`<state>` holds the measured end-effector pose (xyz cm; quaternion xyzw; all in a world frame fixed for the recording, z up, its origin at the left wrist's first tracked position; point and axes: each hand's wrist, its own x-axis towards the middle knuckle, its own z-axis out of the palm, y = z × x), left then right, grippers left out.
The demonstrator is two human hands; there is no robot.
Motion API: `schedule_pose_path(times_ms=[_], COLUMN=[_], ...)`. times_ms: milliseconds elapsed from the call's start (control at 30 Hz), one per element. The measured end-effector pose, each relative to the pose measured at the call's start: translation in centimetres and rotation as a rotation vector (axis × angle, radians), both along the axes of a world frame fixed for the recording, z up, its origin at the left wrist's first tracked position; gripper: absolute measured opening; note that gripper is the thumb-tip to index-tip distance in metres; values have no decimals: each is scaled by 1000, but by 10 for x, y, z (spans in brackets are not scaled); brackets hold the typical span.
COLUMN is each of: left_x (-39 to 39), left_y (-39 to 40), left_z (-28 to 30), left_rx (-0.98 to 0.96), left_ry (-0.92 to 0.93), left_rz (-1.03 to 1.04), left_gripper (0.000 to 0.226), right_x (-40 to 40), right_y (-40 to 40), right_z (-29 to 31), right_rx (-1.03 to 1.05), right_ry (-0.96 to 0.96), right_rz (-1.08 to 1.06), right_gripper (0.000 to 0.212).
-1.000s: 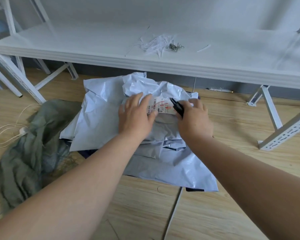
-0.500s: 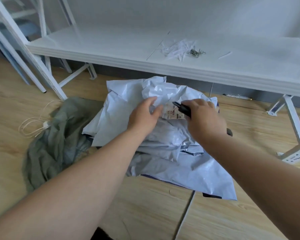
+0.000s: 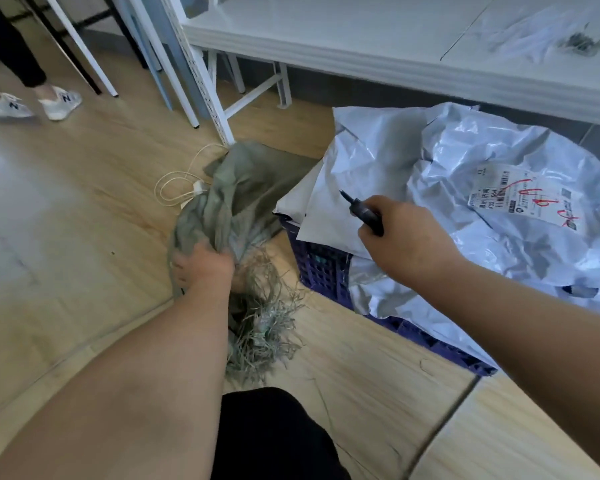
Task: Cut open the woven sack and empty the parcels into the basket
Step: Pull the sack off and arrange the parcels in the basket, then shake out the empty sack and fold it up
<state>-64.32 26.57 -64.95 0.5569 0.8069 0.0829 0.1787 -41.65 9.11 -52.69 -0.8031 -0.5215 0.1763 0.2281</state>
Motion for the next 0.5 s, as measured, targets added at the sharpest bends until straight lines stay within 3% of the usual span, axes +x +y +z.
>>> schedule_pose_path(times_ms=[67, 167, 233, 267, 333, 367, 433, 500], left_x=[-24, -43, -29, -24, -23, -22, -14, 3], left_y=[27, 48, 27, 21, 25, 26, 31, 36], left_z=[-30, -70, -43, -39, -45, -46, -36, -19], left_rx=[-214, -404, -444, -437, -426, -354, -121, 110], left_ry=[-54, -187, -399, -453, -492, -486, -493, -676], left_rz=[95, 184, 148, 120, 147, 179, 197, 284], left_gripper=[61, 99, 87, 75, 73, 74, 54, 39], right_x=[-6, -10, -10, -9, -8, -8, -10, -13], right_y=[7, 15, 19, 20, 21, 22, 24, 24], right_z=[0, 1, 0, -1, -1, -1, -1, -1], right_rx=[-21, -41, -50, -58, -72, -77, -87, -81], right_ry=[4, -2, -10, -7, 6, 11, 25, 57], right_rz=[13, 17, 12, 7, -1, -4, -7, -13], right_gripper=[24, 21, 20, 22, 25, 27, 27, 27])
